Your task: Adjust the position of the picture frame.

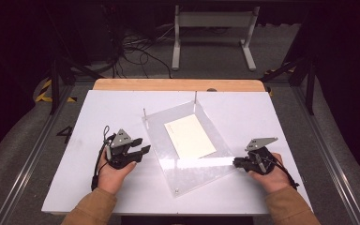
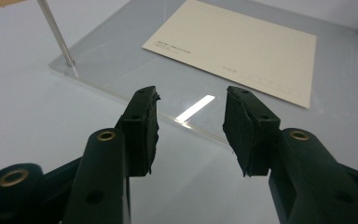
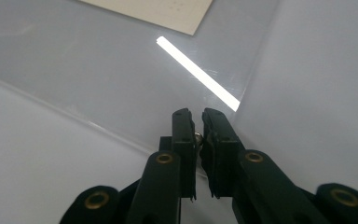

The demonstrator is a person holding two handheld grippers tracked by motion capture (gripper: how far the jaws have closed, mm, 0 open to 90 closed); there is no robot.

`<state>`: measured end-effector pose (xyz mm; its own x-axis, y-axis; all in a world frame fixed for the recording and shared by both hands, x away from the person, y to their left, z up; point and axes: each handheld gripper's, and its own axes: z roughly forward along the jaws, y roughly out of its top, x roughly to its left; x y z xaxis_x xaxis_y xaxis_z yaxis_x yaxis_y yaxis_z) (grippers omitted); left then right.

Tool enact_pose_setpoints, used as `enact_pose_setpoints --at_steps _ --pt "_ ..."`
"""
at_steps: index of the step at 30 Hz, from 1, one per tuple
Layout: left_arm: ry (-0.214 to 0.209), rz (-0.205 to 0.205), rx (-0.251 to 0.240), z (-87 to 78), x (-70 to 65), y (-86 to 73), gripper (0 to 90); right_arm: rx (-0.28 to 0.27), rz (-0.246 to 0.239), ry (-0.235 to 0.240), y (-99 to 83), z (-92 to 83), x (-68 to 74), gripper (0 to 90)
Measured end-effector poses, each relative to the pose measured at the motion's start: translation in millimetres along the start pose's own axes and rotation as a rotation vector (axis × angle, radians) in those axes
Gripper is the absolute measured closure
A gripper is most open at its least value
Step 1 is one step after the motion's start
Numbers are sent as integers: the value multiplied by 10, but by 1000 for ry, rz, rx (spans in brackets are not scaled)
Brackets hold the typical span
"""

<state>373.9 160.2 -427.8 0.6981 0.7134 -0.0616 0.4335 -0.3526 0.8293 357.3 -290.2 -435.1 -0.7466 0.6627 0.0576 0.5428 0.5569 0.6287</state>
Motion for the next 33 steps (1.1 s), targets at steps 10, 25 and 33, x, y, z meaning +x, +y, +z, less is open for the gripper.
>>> enact_pose_setpoints --at_steps 10,25,33 --pt "35 -42 -6 -51 127 -57 551 50 -142 112 3 25 485 828" --pt "127 -94 80 55 296 -157 583 83 -328 239 41 99 980 828" --pt "145 -113 129 216 348 -179 707 -14 -294 277 60 30 907 781"
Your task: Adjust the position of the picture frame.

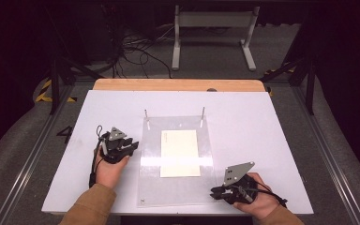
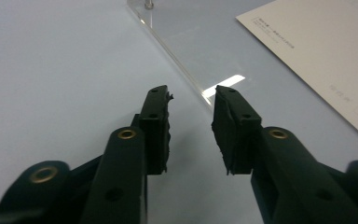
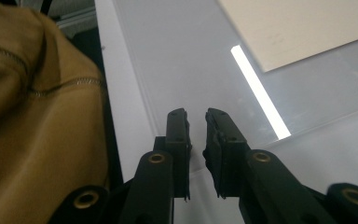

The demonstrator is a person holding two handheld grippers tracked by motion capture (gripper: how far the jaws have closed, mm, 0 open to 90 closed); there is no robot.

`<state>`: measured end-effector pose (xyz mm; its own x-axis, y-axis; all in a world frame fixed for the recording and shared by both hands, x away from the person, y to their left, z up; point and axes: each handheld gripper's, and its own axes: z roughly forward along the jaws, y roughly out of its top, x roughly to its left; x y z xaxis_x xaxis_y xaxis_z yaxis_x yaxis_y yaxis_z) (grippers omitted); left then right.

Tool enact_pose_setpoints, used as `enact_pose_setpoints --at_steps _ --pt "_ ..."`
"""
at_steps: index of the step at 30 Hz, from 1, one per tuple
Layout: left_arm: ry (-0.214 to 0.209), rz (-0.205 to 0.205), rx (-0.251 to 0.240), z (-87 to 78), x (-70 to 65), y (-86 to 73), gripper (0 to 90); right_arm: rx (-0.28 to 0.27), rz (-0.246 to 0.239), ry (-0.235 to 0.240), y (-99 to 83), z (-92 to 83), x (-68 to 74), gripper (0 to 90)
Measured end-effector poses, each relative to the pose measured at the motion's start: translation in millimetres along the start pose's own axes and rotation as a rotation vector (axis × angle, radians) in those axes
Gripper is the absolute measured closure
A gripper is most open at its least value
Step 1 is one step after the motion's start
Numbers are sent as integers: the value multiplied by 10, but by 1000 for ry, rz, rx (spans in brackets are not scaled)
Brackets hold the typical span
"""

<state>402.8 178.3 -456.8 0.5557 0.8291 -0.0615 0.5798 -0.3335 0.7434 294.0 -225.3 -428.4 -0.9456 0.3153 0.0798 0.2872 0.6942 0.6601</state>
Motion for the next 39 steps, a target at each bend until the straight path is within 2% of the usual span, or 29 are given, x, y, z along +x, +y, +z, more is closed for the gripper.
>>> enact_pose_setpoints --at_steps 3,5,10,13,14,17,22,25,30,32,33,34,35,36,39 --pt "-10 -17 32 94 4 -2 771 -73 39 -38 -16 -119 -75 776" --pt "-8 -13 26 132 9 -2 787 -97 64 -61 -44 -165 -124 777" --pt "-22 45 9 202 -28 32 795 -130 110 -106 -124 -230 -246 765" --pt "-12 58 12 228 -65 57 895 -149 137 -120 -164 -274 -308 767" --pt "-12 58 12 228 -65 57 895 -156 139 -123 -169 -285 -316 768" --pt "-18 23 7 273 -55 96 896 -171 146 -127 -176 -315 -334 769" --pt "6 51 8 348 -126 167 897 -176 149 -131 -175 -320 -340 770" --pt "-10 51 5 391 -153 202 897 -176 152 -131 -180 -322 -342 771" --pt "-9 69 9 449 -214 258 896 -182 158 -133 -195 -342 -345 771" --pt "0 50 14 427 -199 251 857 -184 159 -144 -208 -357 -354 770" --pt "-7 27 14 392 -159 243 759 -187 162 -150 -214 -367 -357 766" --pt "-7 27 14 392 -159 243 680 -187 162 -150 -214 -367 -357 766" --pt "-31 10 3 360 -138 236 680 -197 169 -156 -221 -387 -366 759" --pt "-42 13 -4 320 -134 231 658 -204 174 -166 -226 -401 -375 748" --pt "-67 78 -22 173 -197 222 602 -232 201 -204 -228 -438 -430 685"
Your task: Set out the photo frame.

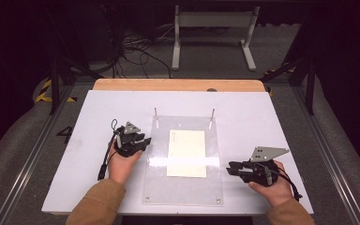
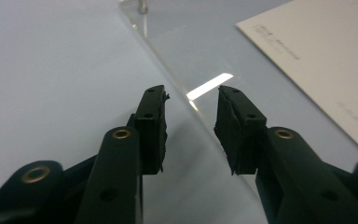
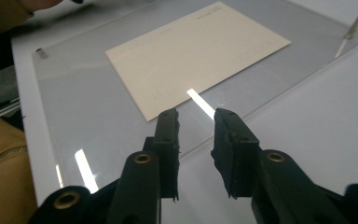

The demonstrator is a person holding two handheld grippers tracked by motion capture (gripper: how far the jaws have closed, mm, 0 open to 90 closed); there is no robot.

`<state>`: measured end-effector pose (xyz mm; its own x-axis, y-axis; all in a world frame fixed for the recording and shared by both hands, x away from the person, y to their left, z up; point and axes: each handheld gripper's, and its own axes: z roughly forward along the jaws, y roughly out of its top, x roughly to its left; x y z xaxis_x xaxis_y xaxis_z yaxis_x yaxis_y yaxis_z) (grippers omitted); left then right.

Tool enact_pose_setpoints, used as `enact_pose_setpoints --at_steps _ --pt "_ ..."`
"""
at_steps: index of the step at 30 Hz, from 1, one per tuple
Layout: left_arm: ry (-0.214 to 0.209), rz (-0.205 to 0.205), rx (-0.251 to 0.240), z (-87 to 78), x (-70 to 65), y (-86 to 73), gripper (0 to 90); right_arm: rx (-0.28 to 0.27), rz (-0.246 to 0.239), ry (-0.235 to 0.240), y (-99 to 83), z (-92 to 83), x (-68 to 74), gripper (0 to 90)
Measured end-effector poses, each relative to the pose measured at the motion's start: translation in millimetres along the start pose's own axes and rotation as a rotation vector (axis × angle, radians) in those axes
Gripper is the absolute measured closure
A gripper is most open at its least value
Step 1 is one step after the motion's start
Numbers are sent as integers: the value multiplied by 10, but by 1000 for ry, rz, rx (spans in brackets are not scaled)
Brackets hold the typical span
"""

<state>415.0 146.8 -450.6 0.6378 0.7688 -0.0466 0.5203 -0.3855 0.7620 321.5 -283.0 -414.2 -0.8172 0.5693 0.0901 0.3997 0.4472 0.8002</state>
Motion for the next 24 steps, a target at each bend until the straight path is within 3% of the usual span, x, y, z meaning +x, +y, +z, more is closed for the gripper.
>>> enact_pose_setpoints --at_steps 1,6,9,13,21,24 --pt "-11 33 -18 -103 -66 -13 584 -20 24 -16 29 -4 -61 656" --pt "-56 75 -67 -298 -164 -64 540 -37 46 -29 92 10 -146 602" --pt "-91 55 -79 -413 -204 -108 519 -70 79 -22 156 22 -210 522" --pt "-108 47 -95 -532 -225 -173 502 -76 64 -58 241 66 -291 512" --pt "-113 54 -116 -641 -239 -264 476 -108 37 -127 530 313 -554 656" --pt "-117 44 -118 -694 -228 -303 468 -85 8 -181 623 387 -666 672"
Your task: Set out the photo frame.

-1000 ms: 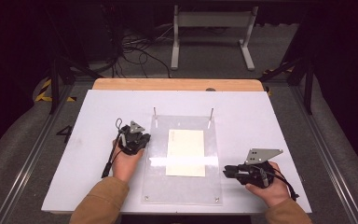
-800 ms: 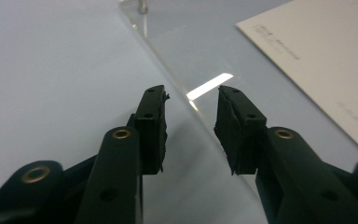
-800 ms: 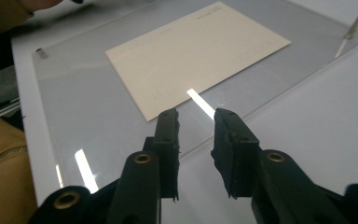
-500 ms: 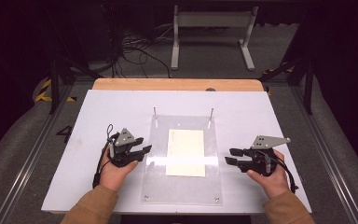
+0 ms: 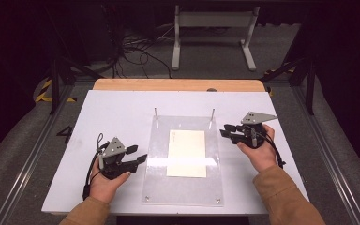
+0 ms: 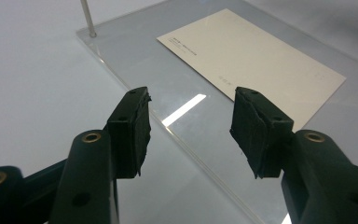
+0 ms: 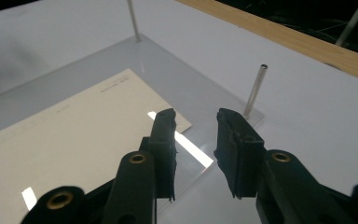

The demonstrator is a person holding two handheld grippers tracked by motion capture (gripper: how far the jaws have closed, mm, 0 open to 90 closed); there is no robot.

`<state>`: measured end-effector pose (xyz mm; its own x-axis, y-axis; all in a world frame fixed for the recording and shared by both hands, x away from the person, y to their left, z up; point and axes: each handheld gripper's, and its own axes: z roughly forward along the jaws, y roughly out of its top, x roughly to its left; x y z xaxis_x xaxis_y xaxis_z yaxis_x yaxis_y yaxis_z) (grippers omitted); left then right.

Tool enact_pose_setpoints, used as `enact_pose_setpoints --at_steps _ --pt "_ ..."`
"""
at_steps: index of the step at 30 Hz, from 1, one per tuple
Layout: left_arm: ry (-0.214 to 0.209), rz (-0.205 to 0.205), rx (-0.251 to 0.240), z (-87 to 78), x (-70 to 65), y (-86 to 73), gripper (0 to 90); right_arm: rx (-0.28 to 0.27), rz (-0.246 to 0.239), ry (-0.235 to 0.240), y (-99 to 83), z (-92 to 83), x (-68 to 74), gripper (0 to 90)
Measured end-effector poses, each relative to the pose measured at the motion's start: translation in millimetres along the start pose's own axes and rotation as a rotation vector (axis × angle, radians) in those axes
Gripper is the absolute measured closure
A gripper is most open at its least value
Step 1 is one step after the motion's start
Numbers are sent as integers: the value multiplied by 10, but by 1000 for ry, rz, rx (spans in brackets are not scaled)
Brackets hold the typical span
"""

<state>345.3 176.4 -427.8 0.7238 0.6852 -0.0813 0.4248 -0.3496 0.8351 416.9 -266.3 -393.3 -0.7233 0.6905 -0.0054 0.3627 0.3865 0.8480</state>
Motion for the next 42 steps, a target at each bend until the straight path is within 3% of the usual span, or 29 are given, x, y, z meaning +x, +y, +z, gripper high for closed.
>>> enact_pose_setpoints --at_steps 3,9,13,19,29,31,42 --pt "17 -9 2 -36 2 -43 468 -1 -19 -30 83 99 -92 696" --pt "38 -6 24 -84 -1 -160 461 -14 38 -51 191 342 -244 698" --pt "48 -6 19 -121 -27 -188 459 -28 35 -93 187 514 -314 686" --pt "47 1 14 -138 -50 -195 456 -26 41 -119 147 692 -404 692" --pt "32 6 2 -120 -76 -180 452 -28 26 -137 128 841 -421 783" --pt "25 4 0 -111 -78 -170 452 -28 37 -149 129 855 -436 839" --pt "12 15 -11 -67 -92 -139 447 -46 90 -161 108 878 -428 851"
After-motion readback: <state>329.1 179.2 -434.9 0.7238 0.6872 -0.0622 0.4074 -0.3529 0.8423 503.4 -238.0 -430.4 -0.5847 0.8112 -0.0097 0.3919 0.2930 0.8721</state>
